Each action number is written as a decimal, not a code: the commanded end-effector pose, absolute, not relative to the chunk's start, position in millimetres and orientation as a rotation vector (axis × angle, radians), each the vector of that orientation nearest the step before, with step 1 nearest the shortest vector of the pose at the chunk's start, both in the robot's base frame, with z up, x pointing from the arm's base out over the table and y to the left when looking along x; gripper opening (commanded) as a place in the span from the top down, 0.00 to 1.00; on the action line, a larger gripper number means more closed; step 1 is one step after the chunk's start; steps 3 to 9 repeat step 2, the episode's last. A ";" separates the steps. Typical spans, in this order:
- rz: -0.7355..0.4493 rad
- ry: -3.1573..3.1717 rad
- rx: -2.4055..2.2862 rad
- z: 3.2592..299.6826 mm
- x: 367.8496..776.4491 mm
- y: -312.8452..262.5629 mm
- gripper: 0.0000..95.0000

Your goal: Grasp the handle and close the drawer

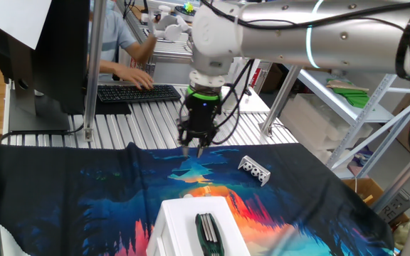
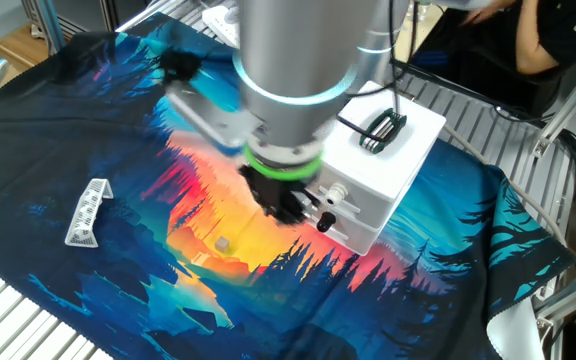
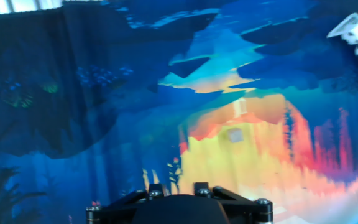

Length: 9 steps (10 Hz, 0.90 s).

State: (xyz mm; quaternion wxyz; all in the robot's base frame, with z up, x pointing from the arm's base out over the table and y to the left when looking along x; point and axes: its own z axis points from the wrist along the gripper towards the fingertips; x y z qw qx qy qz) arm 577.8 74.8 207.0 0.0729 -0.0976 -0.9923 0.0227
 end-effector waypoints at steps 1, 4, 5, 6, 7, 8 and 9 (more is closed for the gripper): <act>0.068 -2.986 -0.289 204.2 573.4 61.0 1.00; 0.069 -2.985 -0.283 203.5 573.6 57.5 1.00; 0.069 -2.985 -0.283 203.5 573.6 57.5 1.00; 0.069 -2.985 -0.283 203.5 573.6 57.5 1.00; 0.069 -2.985 -0.283 203.5 573.6 57.5 1.00; 0.069 -2.985 -0.283 203.5 573.6 57.5 1.00; 0.069 -2.985 -0.283 203.5 573.6 57.5 1.00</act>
